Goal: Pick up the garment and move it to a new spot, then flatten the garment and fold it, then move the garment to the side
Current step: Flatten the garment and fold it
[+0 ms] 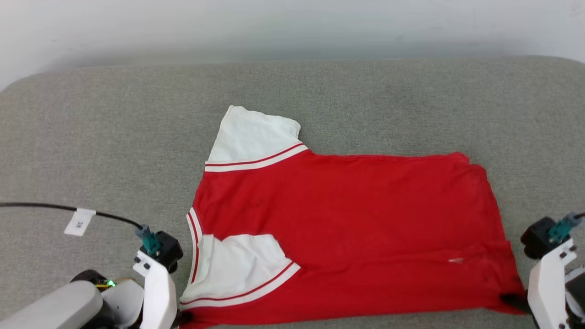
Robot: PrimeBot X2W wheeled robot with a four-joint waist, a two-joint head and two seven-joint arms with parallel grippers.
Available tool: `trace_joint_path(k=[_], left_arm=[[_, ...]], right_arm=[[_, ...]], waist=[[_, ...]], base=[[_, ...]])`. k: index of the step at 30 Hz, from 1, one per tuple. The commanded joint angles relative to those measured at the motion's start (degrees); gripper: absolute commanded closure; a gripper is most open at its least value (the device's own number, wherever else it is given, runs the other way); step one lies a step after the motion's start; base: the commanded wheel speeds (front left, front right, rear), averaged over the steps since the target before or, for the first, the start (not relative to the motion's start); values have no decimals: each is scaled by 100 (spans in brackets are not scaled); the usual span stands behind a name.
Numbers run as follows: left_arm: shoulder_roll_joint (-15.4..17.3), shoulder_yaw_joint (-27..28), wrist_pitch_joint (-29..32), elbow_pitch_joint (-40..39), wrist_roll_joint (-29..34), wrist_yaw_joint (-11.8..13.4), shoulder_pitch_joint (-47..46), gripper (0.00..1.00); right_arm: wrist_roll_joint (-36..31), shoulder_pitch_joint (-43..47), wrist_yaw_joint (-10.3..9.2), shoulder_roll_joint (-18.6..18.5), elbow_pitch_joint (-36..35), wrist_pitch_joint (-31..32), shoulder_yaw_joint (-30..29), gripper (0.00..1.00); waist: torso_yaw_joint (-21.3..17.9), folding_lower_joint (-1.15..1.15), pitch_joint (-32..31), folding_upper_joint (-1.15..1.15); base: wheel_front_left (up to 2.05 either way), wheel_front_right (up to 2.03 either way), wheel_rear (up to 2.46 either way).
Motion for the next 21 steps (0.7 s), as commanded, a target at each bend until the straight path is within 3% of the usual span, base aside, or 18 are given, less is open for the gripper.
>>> trace_joint_path(k=[1,3,4,5,6,14,18,21], left_arm=[[11,-14,-53,7,2,41,90,100],[-42,-47,-95,57,11,74,169,100],[-65,-63,-118,92,43,84,186,100],[-84,-73,-143,131,69,95,186,63],[-93,-67,-177,172,103,93,171,0],[153,307,-591,-29,115,85,-103,0],[257,597,-1010,-79,495,318,-414,0],[162,761,-1346,42,789,529,-641,0]], right_arm=[[-17,117,-4,92,86,17,-38,100],[-81,239,-4,239,263,7,-74,100],[-119,274,-4,308,338,-18,-88,76],[-165,293,-4,361,381,-69,-115,15],[-189,309,-4,423,415,-125,-151,0],[-574,386,-4,476,90,-970,-817,0],[-1066,387,-4,716,-174,-1714,-1504,0],[-1564,361,-4,1062,-405,-2279,-2031,0]], waist=[[-4,0,22,0],[0,0,47,0],[7,0,54,0],[16,0,55,0],[21,0,47,0],[28,0,-187,0],[-12,0,-219,0],[-95,0,-164,0]], base=[[0,0,0],[0,0,0],[0,0,0],[0,0,0],[0,0,0],[0,0,0],[0,0,0],[0,0,0]])
